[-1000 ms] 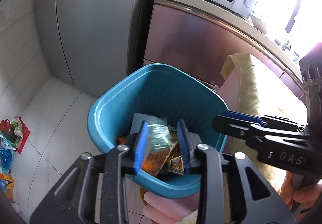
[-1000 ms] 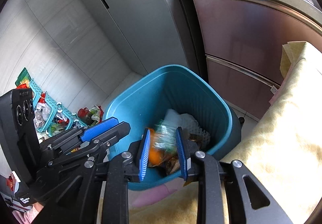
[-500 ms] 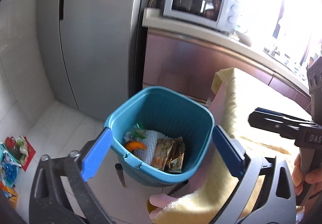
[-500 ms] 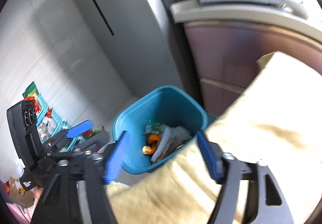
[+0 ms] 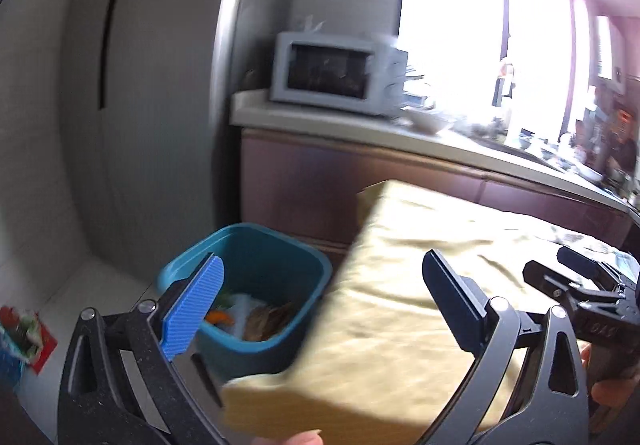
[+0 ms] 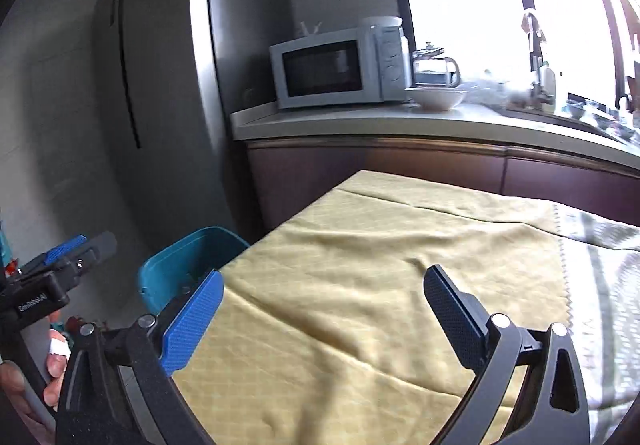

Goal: Collect trash

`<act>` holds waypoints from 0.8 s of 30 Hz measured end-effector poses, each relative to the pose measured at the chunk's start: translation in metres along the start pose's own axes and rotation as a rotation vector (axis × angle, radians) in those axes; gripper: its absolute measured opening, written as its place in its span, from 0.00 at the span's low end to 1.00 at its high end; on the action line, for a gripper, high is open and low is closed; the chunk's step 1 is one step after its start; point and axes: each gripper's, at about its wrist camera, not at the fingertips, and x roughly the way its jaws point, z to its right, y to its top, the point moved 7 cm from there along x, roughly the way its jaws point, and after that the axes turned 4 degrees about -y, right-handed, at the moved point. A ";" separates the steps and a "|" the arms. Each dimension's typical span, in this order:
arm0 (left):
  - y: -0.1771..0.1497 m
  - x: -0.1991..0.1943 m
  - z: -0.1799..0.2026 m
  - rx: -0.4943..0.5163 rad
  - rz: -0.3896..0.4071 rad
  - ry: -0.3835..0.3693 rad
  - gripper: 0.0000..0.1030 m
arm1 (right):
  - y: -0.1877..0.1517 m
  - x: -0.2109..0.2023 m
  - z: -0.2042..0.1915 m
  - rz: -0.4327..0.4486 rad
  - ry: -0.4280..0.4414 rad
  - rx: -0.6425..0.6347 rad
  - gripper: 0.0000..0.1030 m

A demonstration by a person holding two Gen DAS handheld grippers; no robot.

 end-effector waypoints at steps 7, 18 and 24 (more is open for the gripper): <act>-0.003 -0.004 0.057 0.068 0.035 -0.067 0.95 | -0.012 -0.044 0.046 0.097 -0.118 0.032 0.94; -0.015 -0.008 0.095 0.100 0.039 -0.077 0.95 | -0.024 -0.075 0.069 0.145 -0.167 0.080 0.94; -0.013 -0.009 0.100 0.101 0.054 -0.084 0.95 | -0.027 -0.087 0.076 0.175 -0.192 0.096 0.94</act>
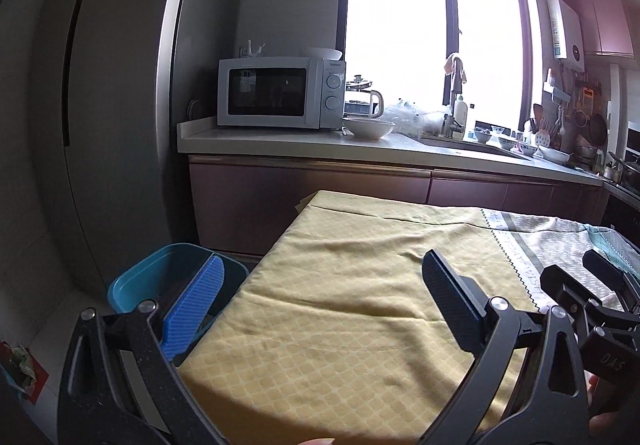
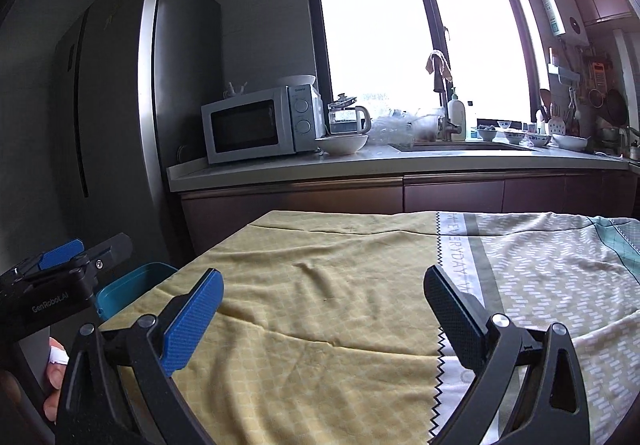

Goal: Collect trash

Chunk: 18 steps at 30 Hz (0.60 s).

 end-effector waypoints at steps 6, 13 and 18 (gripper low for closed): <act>-0.002 0.000 0.009 0.027 0.008 -0.003 0.95 | 0.001 -0.003 0.006 0.005 -0.014 0.016 0.94; -0.002 0.000 0.009 0.033 0.011 0.003 0.95 | -0.002 -0.002 0.007 -0.006 -0.010 0.018 0.94; -0.003 0.000 0.009 0.035 0.010 0.009 0.95 | -0.002 -0.003 0.007 -0.007 -0.014 0.021 0.94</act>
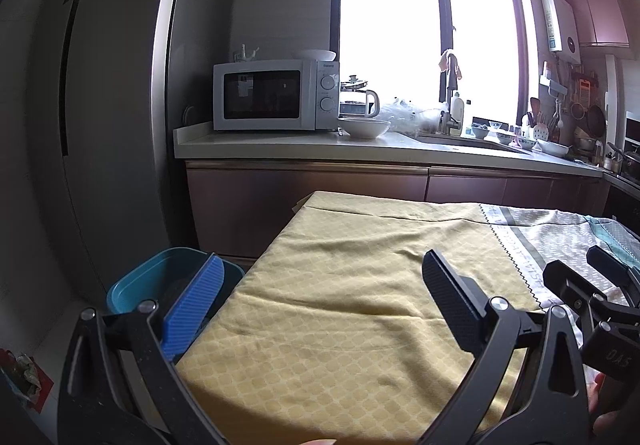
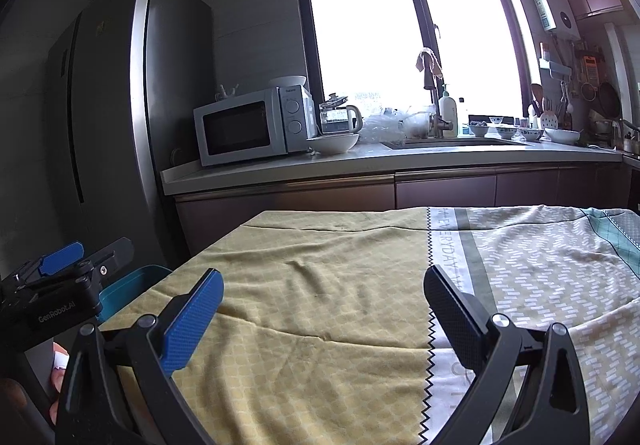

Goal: Collect trash

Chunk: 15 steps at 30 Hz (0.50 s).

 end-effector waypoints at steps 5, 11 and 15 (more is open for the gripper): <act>-0.002 0.000 0.000 -0.001 -0.001 0.002 0.95 | 0.001 -0.001 0.001 0.003 -0.001 0.003 0.94; -0.004 0.001 0.000 0.002 -0.006 0.008 0.95 | -0.002 0.002 0.000 -0.011 0.006 0.002 0.94; -0.003 0.000 0.000 0.000 -0.007 0.009 0.95 | -0.001 0.003 -0.001 -0.009 0.009 0.002 0.94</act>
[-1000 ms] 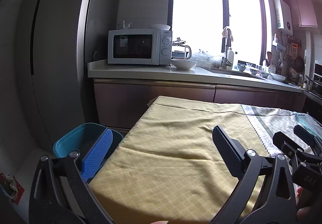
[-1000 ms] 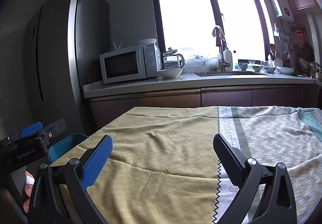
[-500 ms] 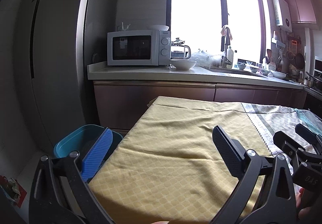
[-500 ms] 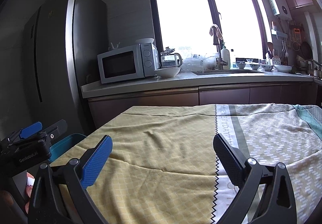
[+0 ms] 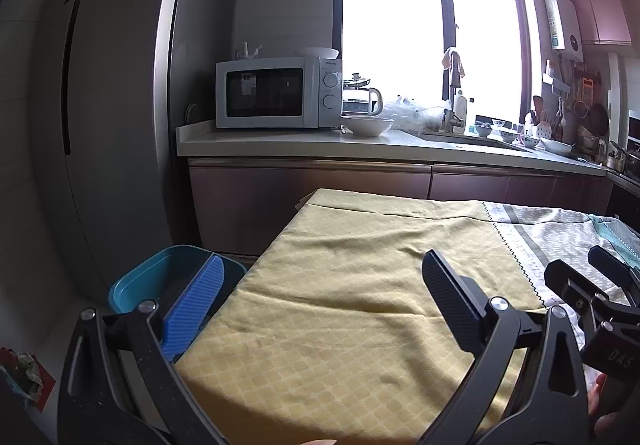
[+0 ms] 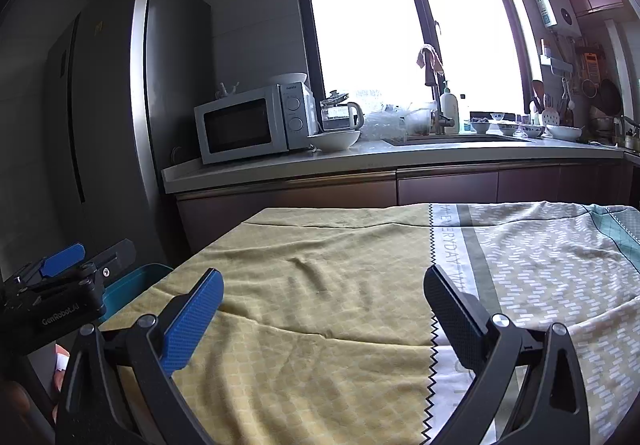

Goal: Collect trash

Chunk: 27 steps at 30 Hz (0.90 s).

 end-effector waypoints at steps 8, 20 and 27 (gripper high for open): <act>0.000 0.000 0.000 -0.001 -0.001 0.000 0.95 | 0.000 0.000 0.001 0.001 0.002 0.003 0.94; 0.001 0.000 0.000 0.002 -0.002 0.002 0.95 | 0.000 -0.002 0.000 0.002 -0.001 0.015 0.94; 0.001 0.000 0.000 0.000 -0.003 0.002 0.95 | 0.000 -0.001 0.000 -0.001 -0.004 0.008 0.94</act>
